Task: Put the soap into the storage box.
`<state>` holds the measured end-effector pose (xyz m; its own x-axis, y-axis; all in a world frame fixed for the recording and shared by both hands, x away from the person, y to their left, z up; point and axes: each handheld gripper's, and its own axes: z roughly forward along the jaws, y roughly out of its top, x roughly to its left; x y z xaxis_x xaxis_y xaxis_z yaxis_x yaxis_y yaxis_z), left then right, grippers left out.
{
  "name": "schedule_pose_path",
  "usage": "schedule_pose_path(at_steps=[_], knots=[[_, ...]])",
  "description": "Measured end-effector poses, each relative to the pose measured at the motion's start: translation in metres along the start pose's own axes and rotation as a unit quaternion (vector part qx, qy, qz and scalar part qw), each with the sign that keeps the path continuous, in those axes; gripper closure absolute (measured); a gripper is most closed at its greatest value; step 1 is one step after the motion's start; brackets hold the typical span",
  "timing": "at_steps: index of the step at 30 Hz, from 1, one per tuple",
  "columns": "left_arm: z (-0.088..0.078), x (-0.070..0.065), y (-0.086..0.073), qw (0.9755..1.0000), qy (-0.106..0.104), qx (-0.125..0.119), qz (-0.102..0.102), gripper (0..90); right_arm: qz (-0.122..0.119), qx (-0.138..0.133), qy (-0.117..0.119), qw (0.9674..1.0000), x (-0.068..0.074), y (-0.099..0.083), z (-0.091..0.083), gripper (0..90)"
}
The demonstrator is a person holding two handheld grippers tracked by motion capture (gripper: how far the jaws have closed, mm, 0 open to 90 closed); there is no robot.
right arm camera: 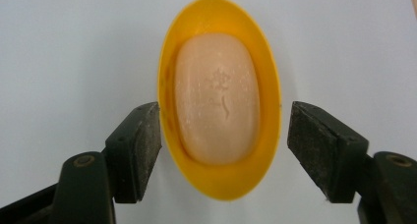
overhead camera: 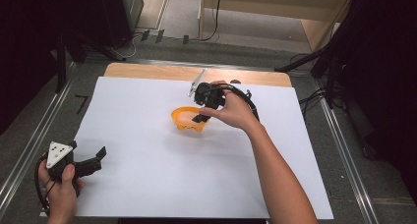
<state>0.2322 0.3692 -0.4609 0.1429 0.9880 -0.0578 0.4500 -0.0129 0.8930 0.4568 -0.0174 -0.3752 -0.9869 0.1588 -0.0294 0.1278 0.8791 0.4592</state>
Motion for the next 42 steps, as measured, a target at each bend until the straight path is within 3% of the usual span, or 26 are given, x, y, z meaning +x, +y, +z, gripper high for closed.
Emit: schedule_pose_path(at_steps=[13, 25, 27, 34, 37, 40, 42], knots=[[0.000, 0.000, 0.000, 1.0000, 0.001, 0.001, 0.001, 0.0, 0.022, -0.021, -0.014, 0.9995, 0.006, -0.030, -0.018, 27.9], [0.000, 0.000, 0.000, 1.0000, 0.002, 0.001, 0.001, 0.0, 0.045, -0.020, -0.022, 0.9986, 0.012, -0.058, -0.025, 23.9], [0.000, 0.000, 0.000, 1.0000, 0.002, 0.001, 0.001, 0.0, 0.063, -0.020, -0.013, 0.9977, 0.014, -0.066, -0.026, 24.4], [0.000, 0.000, 0.000, 1.0000, 0.002, 0.001, 0.001, 0.0, 0.078, -0.028, -0.024, 0.9963, 0.019, -0.082, -0.031, 17.9], [0.000, 0.000, 0.000, 1.0000, 0.001, 0.001, 0.001, 0.0, 0.109, -0.020, 0.000, 0.9938, 0.023, -0.091, -0.036, 13.0], [0.000, 0.000, 0.000, 1.0000, 0.002, 0.001, 0.001, 0.0, 0.110, -0.030, 0.010, 0.9935, 0.026, -0.098, -0.037, 12.7], [0.000, 0.000, 0.000, 1.0000, 0.002, 0.001, 0.001, 0.0, 0.109, -0.022, 0.006, 0.9938, 0.031, -0.105, -0.038, 12.9]])
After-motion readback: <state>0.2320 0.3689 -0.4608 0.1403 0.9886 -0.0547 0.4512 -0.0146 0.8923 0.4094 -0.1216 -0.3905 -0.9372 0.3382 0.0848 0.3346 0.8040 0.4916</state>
